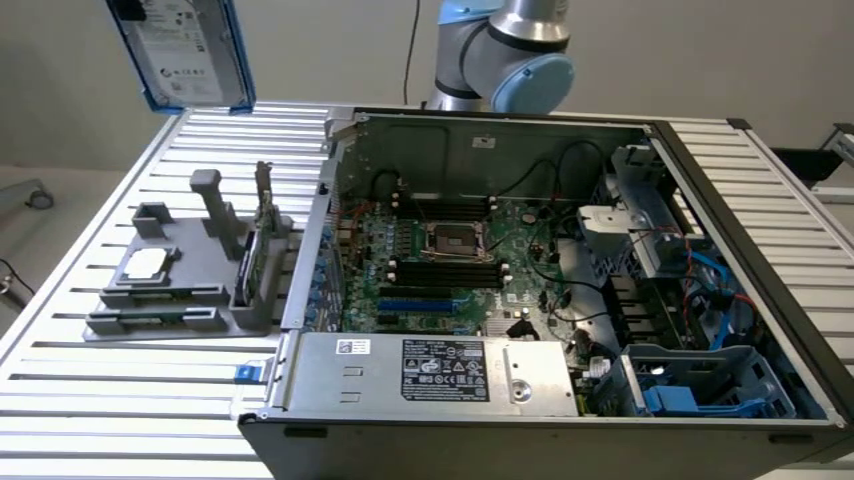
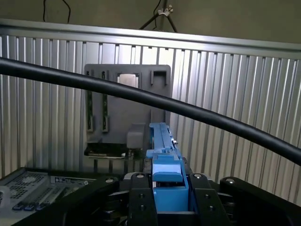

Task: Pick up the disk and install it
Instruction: 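Pick up the disk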

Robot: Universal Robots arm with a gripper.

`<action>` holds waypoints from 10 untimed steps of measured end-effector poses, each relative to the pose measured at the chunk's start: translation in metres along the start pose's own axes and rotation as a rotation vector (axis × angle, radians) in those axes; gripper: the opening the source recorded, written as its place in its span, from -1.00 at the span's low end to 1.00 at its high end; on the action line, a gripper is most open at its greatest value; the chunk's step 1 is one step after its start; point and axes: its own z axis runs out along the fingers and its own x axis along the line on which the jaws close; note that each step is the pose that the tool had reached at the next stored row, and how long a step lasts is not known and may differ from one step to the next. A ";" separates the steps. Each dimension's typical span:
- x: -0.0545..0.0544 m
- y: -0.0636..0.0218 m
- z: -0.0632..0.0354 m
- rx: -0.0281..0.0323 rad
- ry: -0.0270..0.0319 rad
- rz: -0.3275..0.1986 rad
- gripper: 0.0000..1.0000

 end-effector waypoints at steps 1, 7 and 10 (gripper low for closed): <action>0.001 -0.0045 -0.0045 -0.0013 -0.0001 0.000 -0.35; 0.013 -0.0286 -0.0256 -0.0052 -0.0004 0.000 -0.35; 0.022 -0.0342 -0.0257 -0.0053 -0.0004 0.000 -0.35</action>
